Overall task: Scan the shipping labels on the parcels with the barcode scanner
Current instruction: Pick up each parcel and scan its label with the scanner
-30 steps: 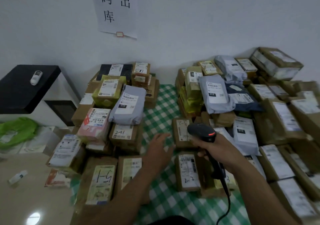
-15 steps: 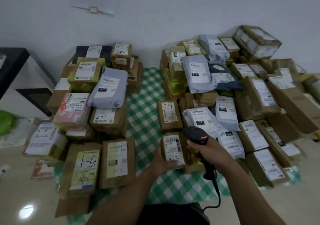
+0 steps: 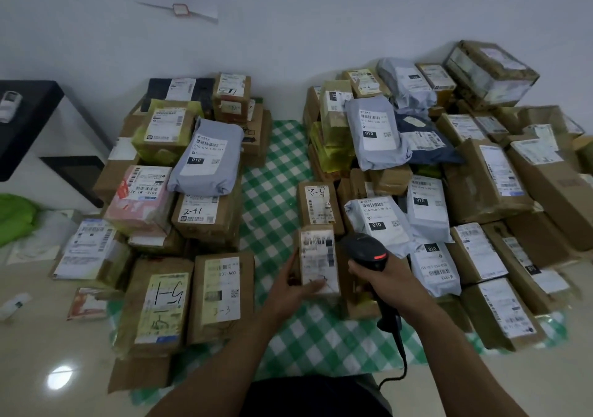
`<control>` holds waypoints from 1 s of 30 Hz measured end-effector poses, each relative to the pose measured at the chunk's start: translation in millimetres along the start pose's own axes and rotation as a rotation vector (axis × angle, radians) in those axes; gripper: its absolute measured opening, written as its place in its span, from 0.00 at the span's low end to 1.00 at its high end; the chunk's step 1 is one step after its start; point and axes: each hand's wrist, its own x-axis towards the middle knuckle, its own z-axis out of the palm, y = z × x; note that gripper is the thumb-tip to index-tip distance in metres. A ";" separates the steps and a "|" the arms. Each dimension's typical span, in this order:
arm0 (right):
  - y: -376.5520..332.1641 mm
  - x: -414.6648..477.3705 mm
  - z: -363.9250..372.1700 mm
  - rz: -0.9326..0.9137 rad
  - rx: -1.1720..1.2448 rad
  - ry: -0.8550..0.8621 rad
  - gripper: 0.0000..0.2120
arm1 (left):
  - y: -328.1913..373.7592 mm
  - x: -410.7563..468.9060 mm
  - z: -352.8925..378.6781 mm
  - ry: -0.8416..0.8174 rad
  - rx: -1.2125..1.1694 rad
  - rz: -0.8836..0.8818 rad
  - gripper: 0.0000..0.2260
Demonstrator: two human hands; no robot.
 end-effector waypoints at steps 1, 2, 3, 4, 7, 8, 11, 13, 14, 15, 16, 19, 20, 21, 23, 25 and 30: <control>-3.0 0.6 -0.2 -0.016 -0.004 0.001 0.10 | 12.8 -1.2 -5.5 0.023 0.025 0.044 0.30; -6.9 0.8 -0.4 -0.034 -0.017 -0.001 0.11 | 24.1 -0.6 -12.1 0.049 0.072 0.072 0.29; -11.0 1.6 -0.9 -0.060 -0.039 0.002 0.11 | 36.5 0.4 -18.4 0.063 0.118 0.100 0.26; -16.2 1.8 -2.0 -0.092 -0.064 0.010 0.12 | 50.0 3.1 -24.9 0.071 0.174 0.118 0.21; -34.5 1.2 -5.8 -0.183 -0.072 0.034 0.16 | 93.2 13.9 -41.3 0.062 0.340 0.182 0.12; -41.1 0.3 -7.4 -0.207 -0.068 0.040 0.17 | 108.0 18.7 -45.9 0.054 0.387 0.202 0.11; -55.1 -0.2 -12.5 -0.273 -0.115 0.045 0.14 | 142.8 41.2 -56.4 0.047 0.540 0.276 0.15; -60.7 0.3 -15.2 -0.294 -0.153 0.038 0.11 | 163.2 58.4 -63.7 0.081 0.672 0.323 0.23; -62.7 0.1 -16.1 -0.298 -0.173 0.035 0.10 | 172.1 65.6 -65.9 0.100 0.717 0.340 0.26; -64.7 0.0 -16.5 -0.303 -0.188 0.033 0.09 | 179.2 72.8 -68.0 0.113 0.748 0.358 0.28; -66.7 -0.7 -16.5 -0.308 -0.196 0.032 0.09 | 185.3 79.0 -69.6 0.116 0.779 0.373 0.28; -70.6 -2.8 -16.1 -0.321 -0.188 0.025 0.09 | 197.2 93.7 -73.7 0.121 0.893 0.402 0.29; -72.0 -3.6 -15.6 -0.322 -0.182 0.025 0.10 | 198.8 98.1 -75.7 0.124 0.909 0.403 0.32; -73.5 -4.3 -15.3 -0.323 -0.178 0.024 0.10 | 199.8 101.2 -76.8 0.126 0.922 0.404 0.34; -75.9 -5.1 -14.5 -0.322 -0.168 0.012 0.10 | 200.4 106.3 -77.9 0.124 0.945 0.403 0.32; -76.2 -5.0 -13.7 -0.312 -0.160 -0.005 0.12 | 201.2 107.8 -77.8 0.130 0.953 0.413 0.29; -77.5 -4.4 -12.2 -0.288 -0.150 -0.005 0.16 | 200.9 105.4 -78.0 0.139 0.977 0.409 0.30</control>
